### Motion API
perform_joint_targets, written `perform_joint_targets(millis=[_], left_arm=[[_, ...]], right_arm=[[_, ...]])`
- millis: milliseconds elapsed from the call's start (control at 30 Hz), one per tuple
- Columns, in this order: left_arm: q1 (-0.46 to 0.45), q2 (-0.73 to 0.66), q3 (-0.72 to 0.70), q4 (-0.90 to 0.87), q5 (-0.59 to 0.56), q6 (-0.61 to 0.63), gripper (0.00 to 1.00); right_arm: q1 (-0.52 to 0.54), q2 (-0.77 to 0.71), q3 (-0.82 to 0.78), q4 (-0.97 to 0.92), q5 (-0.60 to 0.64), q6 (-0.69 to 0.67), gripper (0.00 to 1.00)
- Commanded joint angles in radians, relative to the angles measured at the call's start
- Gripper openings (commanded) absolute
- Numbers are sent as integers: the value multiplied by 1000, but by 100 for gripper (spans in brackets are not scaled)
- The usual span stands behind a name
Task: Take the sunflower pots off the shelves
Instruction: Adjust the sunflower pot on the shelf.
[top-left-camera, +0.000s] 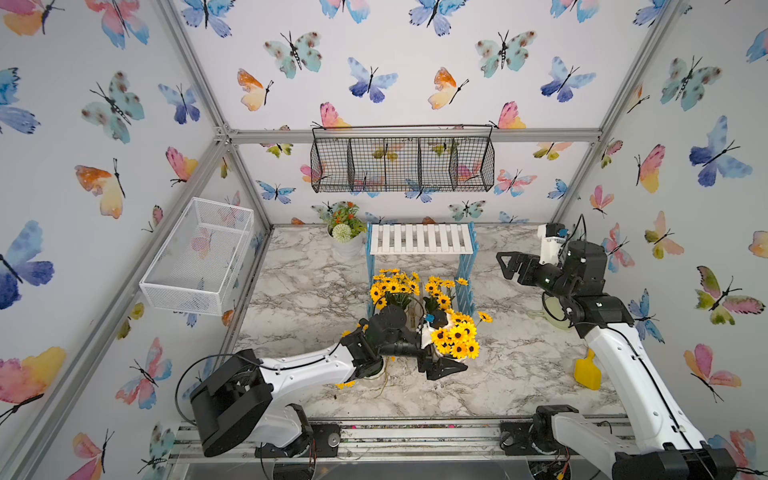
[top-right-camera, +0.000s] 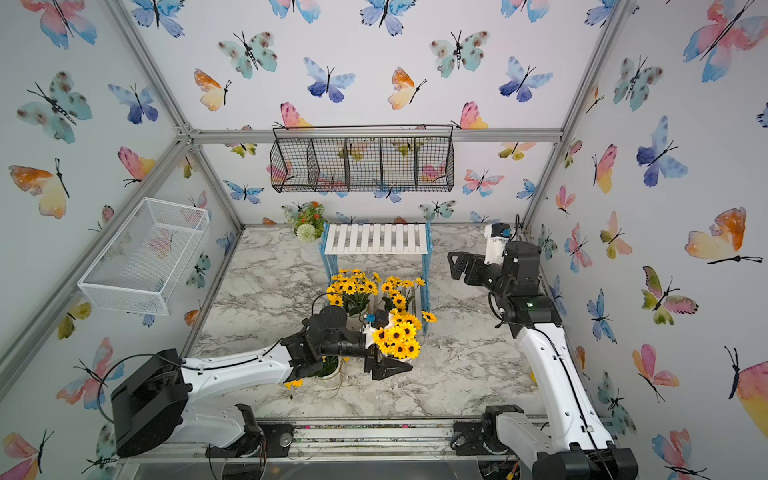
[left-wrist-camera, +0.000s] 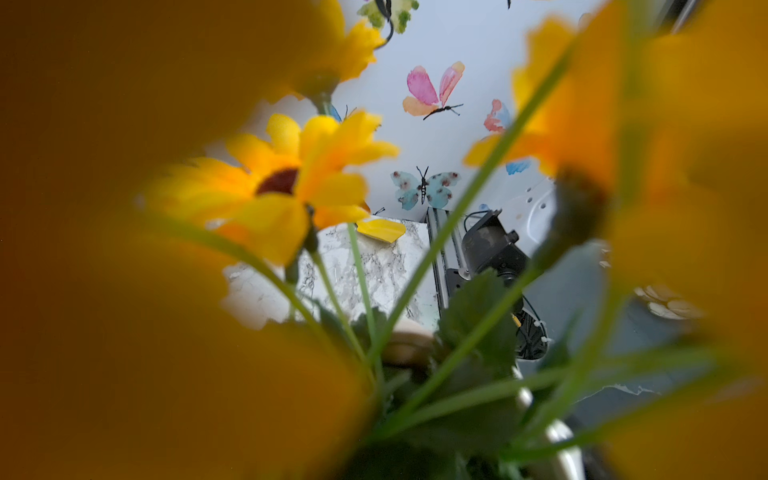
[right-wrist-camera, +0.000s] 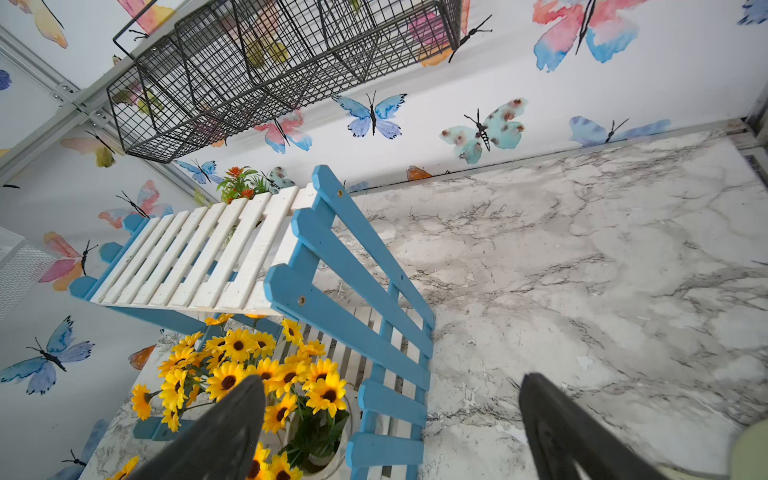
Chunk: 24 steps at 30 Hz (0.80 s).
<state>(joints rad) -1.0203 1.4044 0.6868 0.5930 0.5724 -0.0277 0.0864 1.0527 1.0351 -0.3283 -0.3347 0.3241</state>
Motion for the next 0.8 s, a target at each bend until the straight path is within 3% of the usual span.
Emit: perform_joint_targets(millis=[0, 267, 767], left_arm=[[-17, 37, 3, 187, -47, -27, 0], [-32, 139, -34, 348, -127, -49, 0], [-41, 364, 10, 546, -54, -124, 0]], right_arm=[[-8, -14, -15, 1, 15, 10, 98], [-18, -22, -40, 13, 4, 14, 98], [-27, -31, -77, 50, -13, 20, 98]])
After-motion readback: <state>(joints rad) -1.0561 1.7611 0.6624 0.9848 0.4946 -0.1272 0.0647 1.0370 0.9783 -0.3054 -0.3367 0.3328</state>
